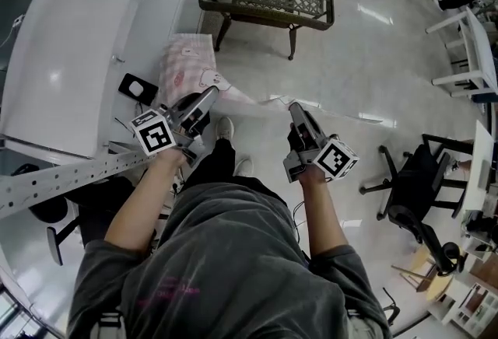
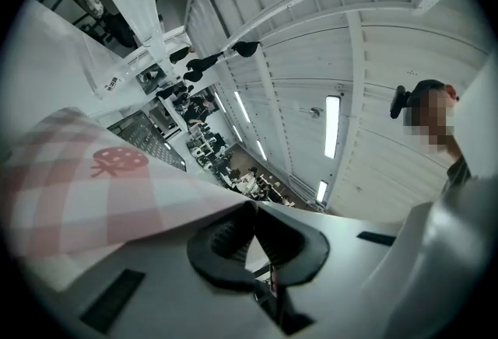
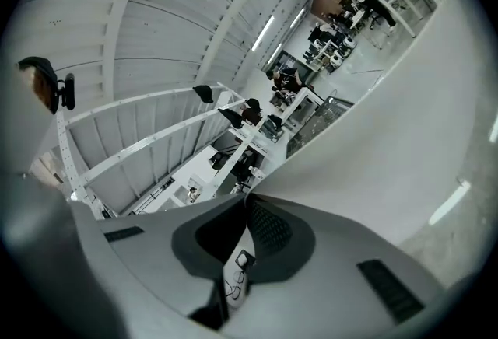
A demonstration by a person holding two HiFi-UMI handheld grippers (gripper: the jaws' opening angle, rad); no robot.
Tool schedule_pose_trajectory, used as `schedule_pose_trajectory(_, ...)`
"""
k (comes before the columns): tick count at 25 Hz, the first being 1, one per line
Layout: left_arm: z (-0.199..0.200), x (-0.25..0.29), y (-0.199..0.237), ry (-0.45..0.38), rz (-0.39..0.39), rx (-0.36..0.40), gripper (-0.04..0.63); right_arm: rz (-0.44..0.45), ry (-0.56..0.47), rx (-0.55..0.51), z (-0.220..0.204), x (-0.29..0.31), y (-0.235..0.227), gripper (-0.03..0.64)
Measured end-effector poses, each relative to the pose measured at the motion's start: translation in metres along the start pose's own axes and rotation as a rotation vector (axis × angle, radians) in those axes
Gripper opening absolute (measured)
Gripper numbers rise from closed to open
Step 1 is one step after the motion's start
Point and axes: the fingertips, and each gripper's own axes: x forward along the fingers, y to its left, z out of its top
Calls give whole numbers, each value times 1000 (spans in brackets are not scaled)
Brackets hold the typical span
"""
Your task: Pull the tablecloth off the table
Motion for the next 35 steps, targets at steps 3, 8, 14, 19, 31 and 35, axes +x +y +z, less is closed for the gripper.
schedule_pose_trajectory(3,-5,0,-19,-6,-29,0,2,13,-8,2,-1,-16,7,6)
schedule_pose_trajectory(8,-20,-12,-48,-11,-45,6,2,40,-8,-6,1,-45,24,6)
schedule_pose_trajectory(14,-37,-23,-84,-40,-44,4,2,82,-1,-68,14,-77,41,6)
schedule_pose_trajectory(19,-38,-26,-95,-50,-43,17,2,101,-15,-91,19,-86,50,6)
schedule_pose_trajectory(31,-16,-7,-119,-61,-63,67,2,126,-60,-62,42,-88,55,6)
schedule_pose_trajectory(35,-10,-4,-116,-65,-54,61,2,111,-70,-52,46,-84,53,6)
